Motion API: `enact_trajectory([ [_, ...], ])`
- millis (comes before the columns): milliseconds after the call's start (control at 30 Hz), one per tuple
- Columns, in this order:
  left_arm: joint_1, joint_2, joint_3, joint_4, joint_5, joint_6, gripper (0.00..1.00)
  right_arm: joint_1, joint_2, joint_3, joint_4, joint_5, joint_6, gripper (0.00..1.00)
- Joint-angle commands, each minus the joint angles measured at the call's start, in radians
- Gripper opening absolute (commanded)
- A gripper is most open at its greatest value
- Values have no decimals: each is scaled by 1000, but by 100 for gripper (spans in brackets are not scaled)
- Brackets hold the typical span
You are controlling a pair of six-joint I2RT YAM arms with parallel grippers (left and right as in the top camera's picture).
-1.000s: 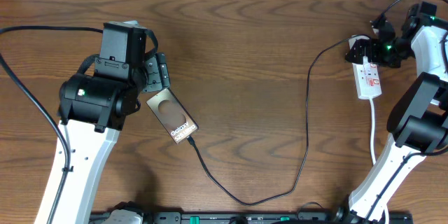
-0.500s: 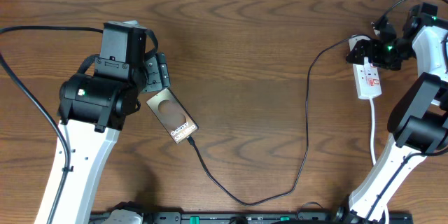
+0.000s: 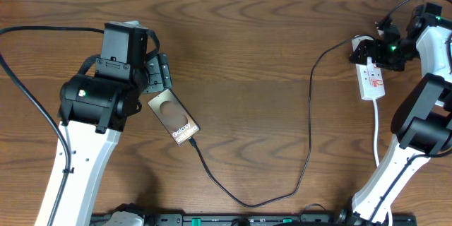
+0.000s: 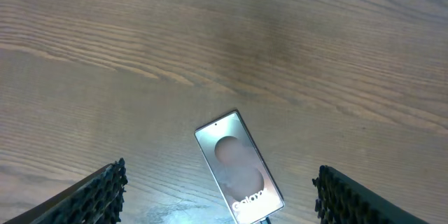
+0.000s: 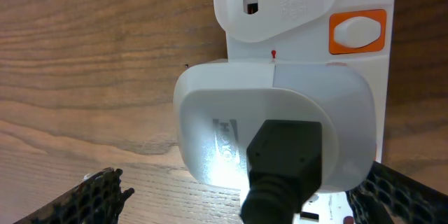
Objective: Plug charger to phone and switch on socket
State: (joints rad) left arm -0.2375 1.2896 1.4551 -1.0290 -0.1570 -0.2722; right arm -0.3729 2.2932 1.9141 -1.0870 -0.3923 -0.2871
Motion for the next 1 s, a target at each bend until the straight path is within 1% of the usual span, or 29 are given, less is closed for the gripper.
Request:
enact_trajectory([
  [0, -2, 3, 17, -3, -16, 6, 85, 22, 3, 10, -5, -111, 19, 97],
  [967, -2, 3, 17, -3, -16, 6, 85, 41, 3, -2, -2, -154, 48, 96],
])
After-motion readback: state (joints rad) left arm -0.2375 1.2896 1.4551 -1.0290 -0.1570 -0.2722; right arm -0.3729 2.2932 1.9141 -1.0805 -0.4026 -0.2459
